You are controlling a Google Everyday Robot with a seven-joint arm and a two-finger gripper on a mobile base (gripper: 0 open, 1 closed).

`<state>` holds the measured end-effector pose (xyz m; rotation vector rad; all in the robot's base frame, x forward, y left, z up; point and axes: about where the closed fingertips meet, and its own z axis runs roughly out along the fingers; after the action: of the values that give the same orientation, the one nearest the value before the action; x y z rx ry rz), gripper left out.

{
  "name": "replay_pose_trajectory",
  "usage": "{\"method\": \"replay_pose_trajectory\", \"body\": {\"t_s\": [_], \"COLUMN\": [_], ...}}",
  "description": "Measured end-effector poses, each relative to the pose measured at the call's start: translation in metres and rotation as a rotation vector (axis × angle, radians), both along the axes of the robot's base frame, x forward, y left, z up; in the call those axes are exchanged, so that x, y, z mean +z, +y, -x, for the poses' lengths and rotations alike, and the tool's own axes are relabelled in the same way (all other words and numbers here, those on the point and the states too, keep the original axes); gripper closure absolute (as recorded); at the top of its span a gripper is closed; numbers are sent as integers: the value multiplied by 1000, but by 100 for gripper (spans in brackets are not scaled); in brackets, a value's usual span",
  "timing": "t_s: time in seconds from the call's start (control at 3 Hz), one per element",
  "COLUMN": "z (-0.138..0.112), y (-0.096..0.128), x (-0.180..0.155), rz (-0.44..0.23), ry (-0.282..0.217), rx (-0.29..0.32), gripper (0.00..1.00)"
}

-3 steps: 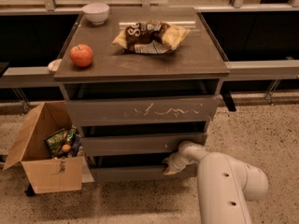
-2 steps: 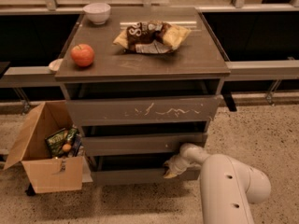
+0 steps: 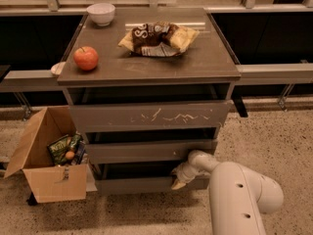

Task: Open bottom drawer

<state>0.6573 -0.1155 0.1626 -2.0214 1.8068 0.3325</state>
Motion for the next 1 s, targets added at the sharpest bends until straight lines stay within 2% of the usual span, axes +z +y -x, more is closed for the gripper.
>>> {"method": "replay_pose_trajectory", "body": {"t_s": [0.33,0.67,1.0], "z": [0,0,19], "y": [0,0,5], "x": [0,0,-4], "rz": [0,0,38], "ry": [0,0,65], "rx": [0,0,32], "gripper": [0,0,0]}}
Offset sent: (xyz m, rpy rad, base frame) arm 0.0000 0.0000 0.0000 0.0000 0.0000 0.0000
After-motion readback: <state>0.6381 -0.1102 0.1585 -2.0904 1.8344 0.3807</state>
